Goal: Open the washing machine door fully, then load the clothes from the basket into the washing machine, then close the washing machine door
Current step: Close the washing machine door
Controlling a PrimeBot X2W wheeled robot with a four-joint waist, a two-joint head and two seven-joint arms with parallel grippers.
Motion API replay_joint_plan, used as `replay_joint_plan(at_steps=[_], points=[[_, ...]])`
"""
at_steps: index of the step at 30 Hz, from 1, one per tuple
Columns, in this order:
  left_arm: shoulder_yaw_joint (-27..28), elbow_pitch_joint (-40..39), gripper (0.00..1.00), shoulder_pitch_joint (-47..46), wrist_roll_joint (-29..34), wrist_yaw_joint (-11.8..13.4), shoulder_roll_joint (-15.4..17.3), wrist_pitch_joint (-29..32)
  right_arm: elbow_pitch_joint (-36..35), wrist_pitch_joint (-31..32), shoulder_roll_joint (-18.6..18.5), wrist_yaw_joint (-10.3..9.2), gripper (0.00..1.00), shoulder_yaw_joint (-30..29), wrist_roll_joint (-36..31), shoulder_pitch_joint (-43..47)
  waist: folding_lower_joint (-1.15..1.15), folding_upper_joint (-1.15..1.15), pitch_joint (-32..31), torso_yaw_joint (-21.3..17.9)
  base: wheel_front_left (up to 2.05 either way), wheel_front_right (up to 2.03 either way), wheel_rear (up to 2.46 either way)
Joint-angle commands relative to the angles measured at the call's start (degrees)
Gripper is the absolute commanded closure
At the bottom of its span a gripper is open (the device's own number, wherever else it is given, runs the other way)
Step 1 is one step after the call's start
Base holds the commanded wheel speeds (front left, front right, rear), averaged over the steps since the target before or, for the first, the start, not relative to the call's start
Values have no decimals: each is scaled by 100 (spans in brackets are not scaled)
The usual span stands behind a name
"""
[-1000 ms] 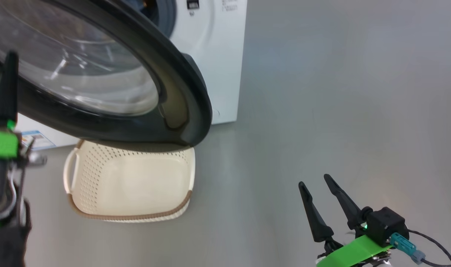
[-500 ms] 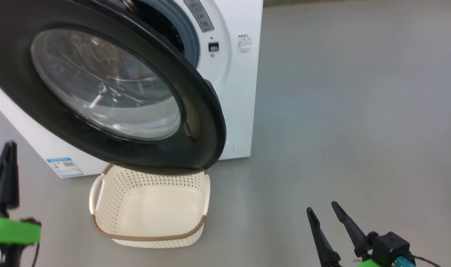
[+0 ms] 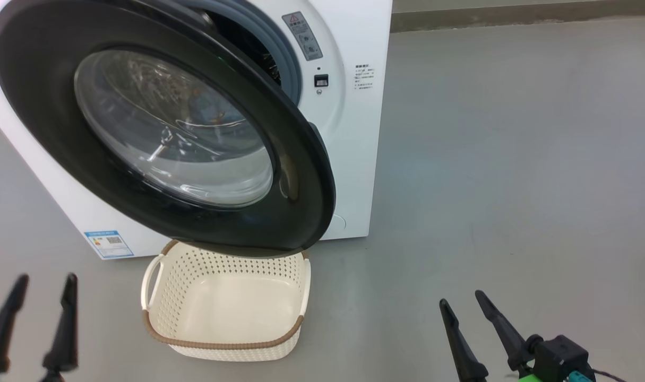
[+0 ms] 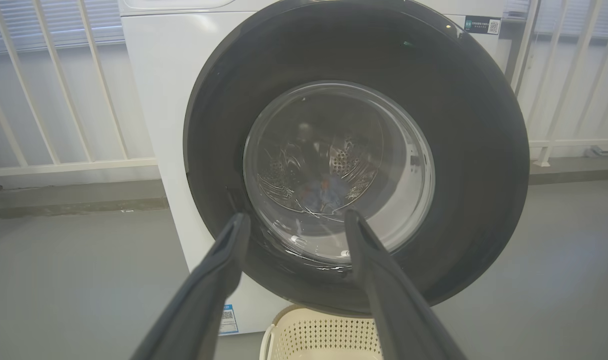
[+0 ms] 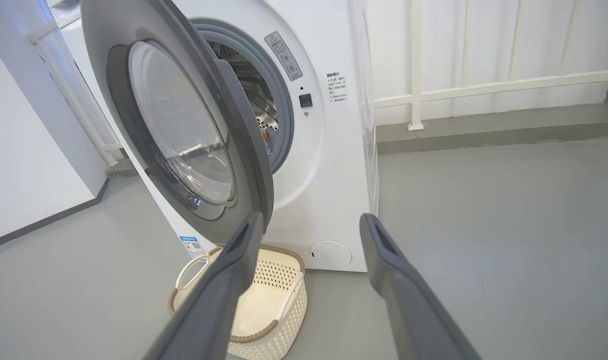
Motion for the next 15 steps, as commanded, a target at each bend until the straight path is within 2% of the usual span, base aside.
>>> replay_joint_plan(at_steps=[1, 7, 15], points=[[273, -142, 0, -71, 73, 30, 77, -35, -160, -69, 2, 52, 0, 126, 59, 7, 0, 0, 1, 7, 0, 0, 0], [374, -172, 0, 201, 253, 46, -241, -35, -157, -69, 2, 52, 0, 123, 63, 13, 0, 0, -2, 9, 0, 0, 0], [381, -58, 0, 479, 542, -58, -593, -35, -186, -69, 2, 52, 0, 117, 53, 24, 0, 0, 2, 18, 0, 0, 0]])
